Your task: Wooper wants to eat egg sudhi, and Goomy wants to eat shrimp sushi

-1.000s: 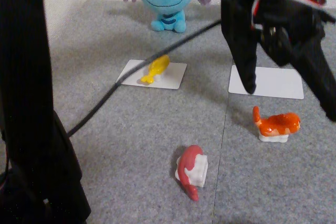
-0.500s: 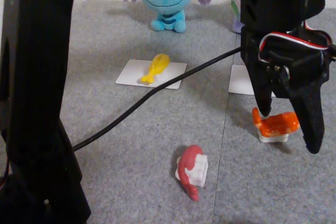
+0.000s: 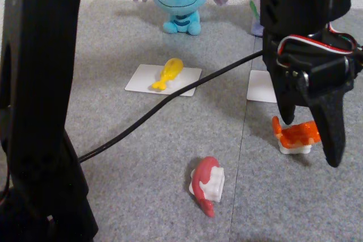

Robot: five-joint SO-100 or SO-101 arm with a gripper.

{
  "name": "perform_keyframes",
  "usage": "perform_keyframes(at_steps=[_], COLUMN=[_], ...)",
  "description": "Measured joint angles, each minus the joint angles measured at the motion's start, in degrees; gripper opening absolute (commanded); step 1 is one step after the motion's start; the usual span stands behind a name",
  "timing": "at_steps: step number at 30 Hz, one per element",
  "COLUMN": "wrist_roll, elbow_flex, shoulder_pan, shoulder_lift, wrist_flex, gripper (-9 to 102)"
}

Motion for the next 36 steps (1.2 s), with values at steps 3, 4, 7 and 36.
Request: perform_keyframes(at_steps=[3, 4, 7, 36], wrist_roll=[1.0, 1.1, 2.0, 1.0], elbow_flex=[0.0, 0.0, 0.0, 0.0], shoulder_pan=[-1.8, -2.0, -2.2, 0.8], shoulder_lift=[-1.3, -1.7, -1.8, -3.6], wrist_flex=[-0.8, -1.2, -1.6, -1.7], gripper=[35, 34, 27, 2])
